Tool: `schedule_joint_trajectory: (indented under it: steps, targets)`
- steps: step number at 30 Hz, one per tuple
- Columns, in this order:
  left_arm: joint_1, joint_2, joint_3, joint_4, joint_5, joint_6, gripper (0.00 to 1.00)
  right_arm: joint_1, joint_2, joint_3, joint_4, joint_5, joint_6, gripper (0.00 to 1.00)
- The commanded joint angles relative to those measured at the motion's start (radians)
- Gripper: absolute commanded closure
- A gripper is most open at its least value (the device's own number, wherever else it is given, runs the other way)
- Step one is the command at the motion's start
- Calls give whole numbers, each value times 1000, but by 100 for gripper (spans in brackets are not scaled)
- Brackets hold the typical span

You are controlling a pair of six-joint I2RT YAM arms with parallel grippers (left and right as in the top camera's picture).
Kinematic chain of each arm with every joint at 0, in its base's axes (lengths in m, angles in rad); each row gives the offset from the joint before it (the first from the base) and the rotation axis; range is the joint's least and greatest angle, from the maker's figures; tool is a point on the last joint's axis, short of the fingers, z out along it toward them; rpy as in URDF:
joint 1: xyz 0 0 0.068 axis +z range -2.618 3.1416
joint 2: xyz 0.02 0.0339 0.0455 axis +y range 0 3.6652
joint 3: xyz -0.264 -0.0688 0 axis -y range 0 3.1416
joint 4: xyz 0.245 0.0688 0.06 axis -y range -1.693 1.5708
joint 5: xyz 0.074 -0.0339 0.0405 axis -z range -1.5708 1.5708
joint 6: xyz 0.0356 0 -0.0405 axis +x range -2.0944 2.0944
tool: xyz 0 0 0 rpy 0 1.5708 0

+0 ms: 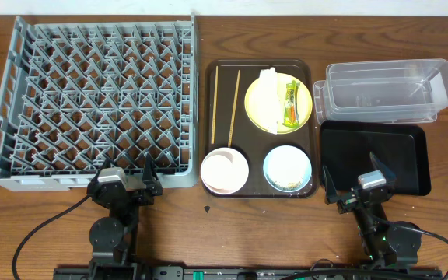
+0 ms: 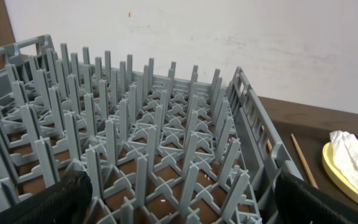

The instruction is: Sort waste into correct bins and load items into the dishwasher

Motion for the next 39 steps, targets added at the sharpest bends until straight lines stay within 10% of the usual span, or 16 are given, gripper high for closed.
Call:
schedule_joint_trajectory:
  steps: [1,39]
  targets:
    - [4,-1,-14,-46,-16,-5,6,-5,-5,-1,-5,2,-10,1]
    - [4,-1,-14,-44,-38,0,6,-5,-5,-1,5,2,-11,1]
